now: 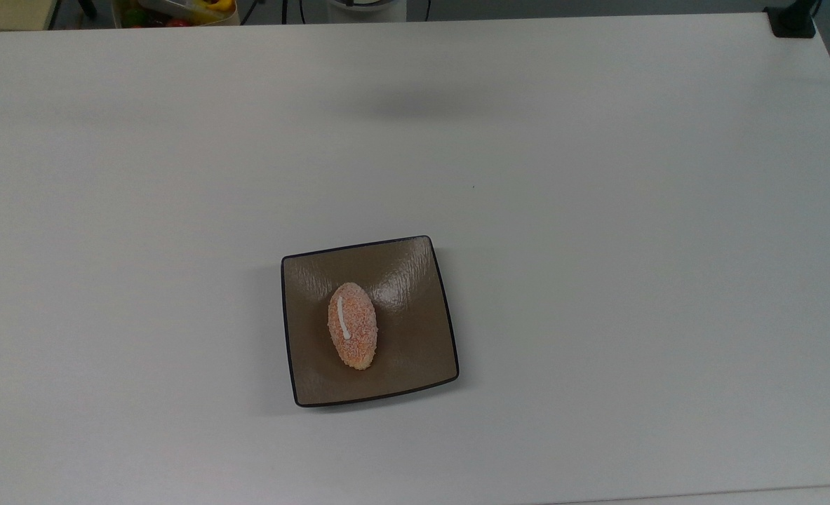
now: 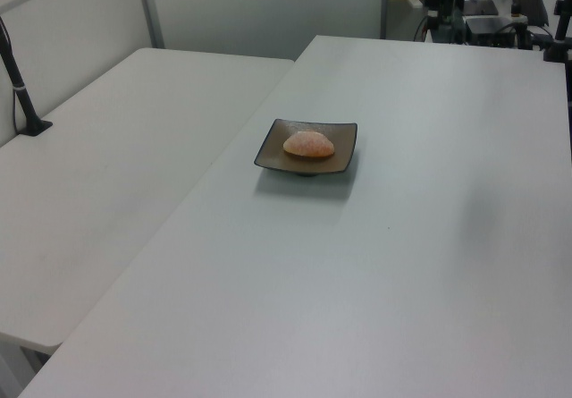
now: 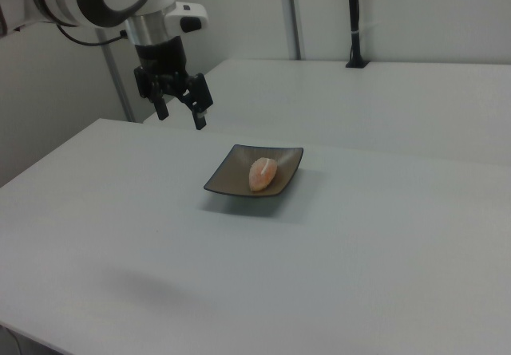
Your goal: Bread is placed on a ceramic plate
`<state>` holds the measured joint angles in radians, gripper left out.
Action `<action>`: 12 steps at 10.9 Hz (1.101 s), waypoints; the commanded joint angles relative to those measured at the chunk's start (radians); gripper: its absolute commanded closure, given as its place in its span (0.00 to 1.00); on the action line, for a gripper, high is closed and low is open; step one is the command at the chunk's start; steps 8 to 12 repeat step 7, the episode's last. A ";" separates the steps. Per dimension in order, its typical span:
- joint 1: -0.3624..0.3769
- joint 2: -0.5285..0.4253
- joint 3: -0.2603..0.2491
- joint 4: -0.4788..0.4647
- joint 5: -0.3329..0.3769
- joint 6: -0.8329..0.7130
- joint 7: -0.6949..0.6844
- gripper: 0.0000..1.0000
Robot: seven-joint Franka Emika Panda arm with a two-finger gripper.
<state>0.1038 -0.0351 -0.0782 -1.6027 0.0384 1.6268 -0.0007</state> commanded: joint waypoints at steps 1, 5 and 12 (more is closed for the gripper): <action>-0.029 -0.025 0.011 -0.071 0.026 0.102 -0.152 0.00; -0.029 -0.025 0.011 -0.082 0.025 0.108 -0.159 0.00; -0.029 -0.025 0.011 -0.082 0.024 0.108 -0.159 0.00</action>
